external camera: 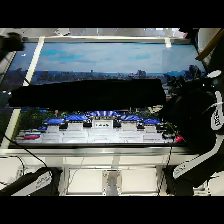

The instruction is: Fold the clothes and pants, and hang the long-sleeved shirts on hangers.

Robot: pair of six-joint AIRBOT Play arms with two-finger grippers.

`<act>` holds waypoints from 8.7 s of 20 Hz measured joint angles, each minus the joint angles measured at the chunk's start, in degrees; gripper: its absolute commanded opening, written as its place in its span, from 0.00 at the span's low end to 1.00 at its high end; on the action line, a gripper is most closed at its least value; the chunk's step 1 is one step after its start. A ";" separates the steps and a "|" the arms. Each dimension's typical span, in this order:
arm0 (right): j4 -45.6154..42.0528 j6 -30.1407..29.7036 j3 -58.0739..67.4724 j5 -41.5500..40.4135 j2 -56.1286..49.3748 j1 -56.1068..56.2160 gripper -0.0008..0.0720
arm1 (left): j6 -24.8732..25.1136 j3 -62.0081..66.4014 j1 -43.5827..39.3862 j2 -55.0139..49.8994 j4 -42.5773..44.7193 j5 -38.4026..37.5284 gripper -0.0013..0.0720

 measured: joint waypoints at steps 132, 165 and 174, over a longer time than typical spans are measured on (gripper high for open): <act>-8.52 15.72 24.76 15.78 8.11 45.99 0.03 | -1.18 -0.07 -26.97 -15.08 -8.87 -36.54 0.02; 16.92 6.99 0.92 -5.73 -7.96 43.58 1.00 | -3.17 -0.07 4.72 7.32 0.33 -46.27 0.03; 22.16 5.99 0.07 -9.42 -12.31 50.97 0.47 | -4.44 -0.07 4.72 7.32 0.31 -47.69 0.03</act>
